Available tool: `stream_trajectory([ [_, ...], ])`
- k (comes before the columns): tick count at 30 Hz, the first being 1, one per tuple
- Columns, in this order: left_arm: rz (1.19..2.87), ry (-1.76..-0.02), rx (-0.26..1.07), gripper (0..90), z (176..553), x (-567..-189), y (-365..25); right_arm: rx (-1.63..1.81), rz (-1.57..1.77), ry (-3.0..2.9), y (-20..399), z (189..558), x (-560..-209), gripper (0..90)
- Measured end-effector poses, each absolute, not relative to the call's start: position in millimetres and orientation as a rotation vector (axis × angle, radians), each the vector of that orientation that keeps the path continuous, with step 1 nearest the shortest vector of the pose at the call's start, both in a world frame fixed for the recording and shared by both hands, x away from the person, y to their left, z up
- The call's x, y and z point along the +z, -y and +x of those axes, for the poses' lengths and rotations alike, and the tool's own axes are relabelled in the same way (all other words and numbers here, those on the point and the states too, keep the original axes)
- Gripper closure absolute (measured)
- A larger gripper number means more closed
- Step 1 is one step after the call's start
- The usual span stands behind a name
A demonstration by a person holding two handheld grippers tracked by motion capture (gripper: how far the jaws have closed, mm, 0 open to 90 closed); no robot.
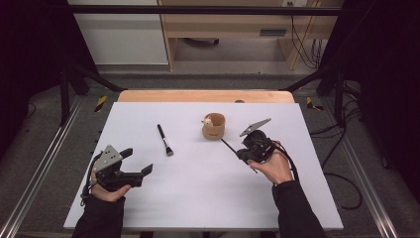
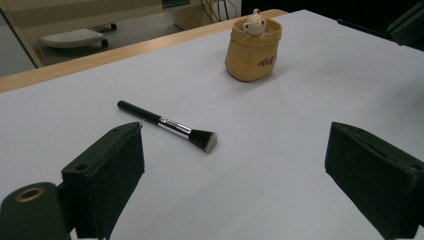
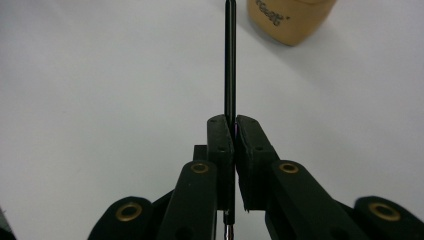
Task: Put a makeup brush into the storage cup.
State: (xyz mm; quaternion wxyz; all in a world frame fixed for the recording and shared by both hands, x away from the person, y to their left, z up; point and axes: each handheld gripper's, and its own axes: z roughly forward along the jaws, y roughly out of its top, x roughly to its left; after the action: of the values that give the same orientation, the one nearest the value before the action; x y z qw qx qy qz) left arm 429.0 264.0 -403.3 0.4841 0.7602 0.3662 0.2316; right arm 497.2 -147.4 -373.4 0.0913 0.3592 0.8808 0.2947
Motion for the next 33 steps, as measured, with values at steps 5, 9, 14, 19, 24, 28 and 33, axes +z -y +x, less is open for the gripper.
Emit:
stream_trajectory([
  [5,1.878,-0.863,0.559,8.2,429,-402,-256,0.908,0.990,-2.645,138,490,-365,85.6],
  [9,1.900,-0.836,0.560,8.2,428,-398,-251,0.929,0.949,-2.659,135,484,-358,85.6],
  [14,1.908,-0.807,0.567,8.3,428,-391,-249,0.931,0.907,-2.693,131,479,-355,85.7],
  [19,1.937,-0.786,0.574,8.3,428,-386,-244,0.962,0.877,-2.715,128,475,-352,85.7],
  [24,1.980,-0.746,0.583,8.3,429,-381,-233,0.973,0.848,-2.731,123,471,-349,85.7],
  [28,2.016,-0.709,0.590,8.4,429,-378,-223,0.969,0.825,-2.758,120,469,-349,85.7],
  [33,2.063,-0.665,0.603,8.6,429,-375,-211,0.967,0.803,-2.787,117,467,-349,85.7],
])
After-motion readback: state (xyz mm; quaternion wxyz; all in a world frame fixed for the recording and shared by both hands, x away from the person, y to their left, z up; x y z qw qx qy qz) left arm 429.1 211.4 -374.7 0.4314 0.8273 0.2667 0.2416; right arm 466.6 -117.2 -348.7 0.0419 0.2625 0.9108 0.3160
